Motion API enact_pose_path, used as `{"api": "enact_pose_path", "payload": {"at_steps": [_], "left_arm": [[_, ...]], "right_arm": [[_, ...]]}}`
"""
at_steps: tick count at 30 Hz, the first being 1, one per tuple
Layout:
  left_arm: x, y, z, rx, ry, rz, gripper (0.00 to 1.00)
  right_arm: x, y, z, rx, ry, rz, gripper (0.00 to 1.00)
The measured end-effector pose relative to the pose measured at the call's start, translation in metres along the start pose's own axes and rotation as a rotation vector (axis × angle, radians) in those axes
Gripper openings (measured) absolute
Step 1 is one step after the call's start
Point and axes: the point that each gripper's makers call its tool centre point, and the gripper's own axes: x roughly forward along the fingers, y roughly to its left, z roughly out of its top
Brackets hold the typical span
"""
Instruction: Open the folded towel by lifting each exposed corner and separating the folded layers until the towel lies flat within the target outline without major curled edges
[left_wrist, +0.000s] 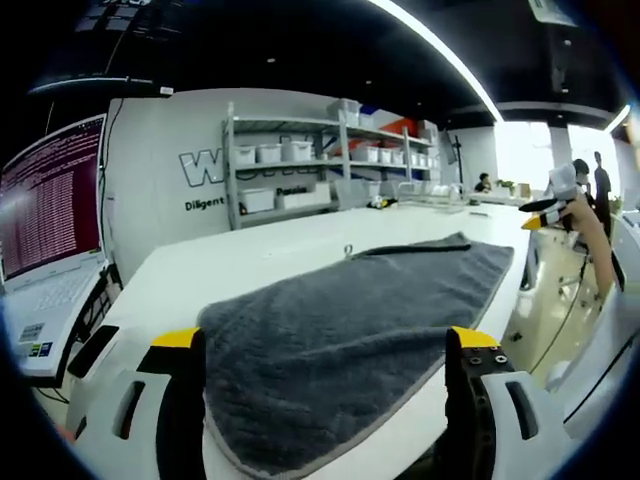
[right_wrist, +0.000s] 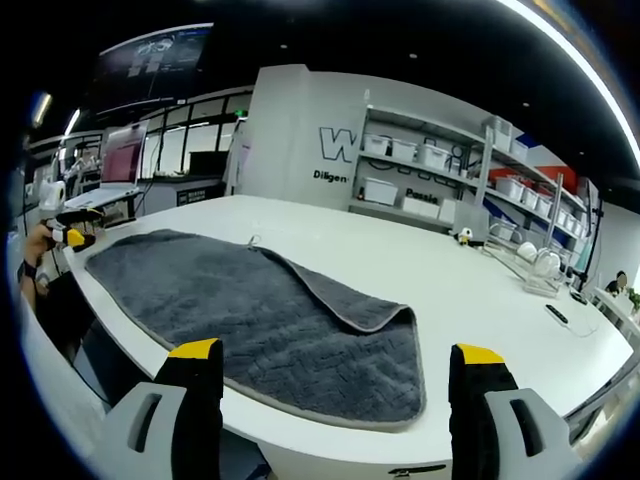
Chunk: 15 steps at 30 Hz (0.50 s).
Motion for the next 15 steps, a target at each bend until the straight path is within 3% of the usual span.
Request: {"api": "enact_pose_path", "payload": {"at_steps": [15], "left_arm": [[-0.007,-0.004,0.001,-0.007,-0.008,-0.003,0.99]], "right_arm": [[0.011,0.006,0.004,-0.042,0.020,0.039,0.96]]}}
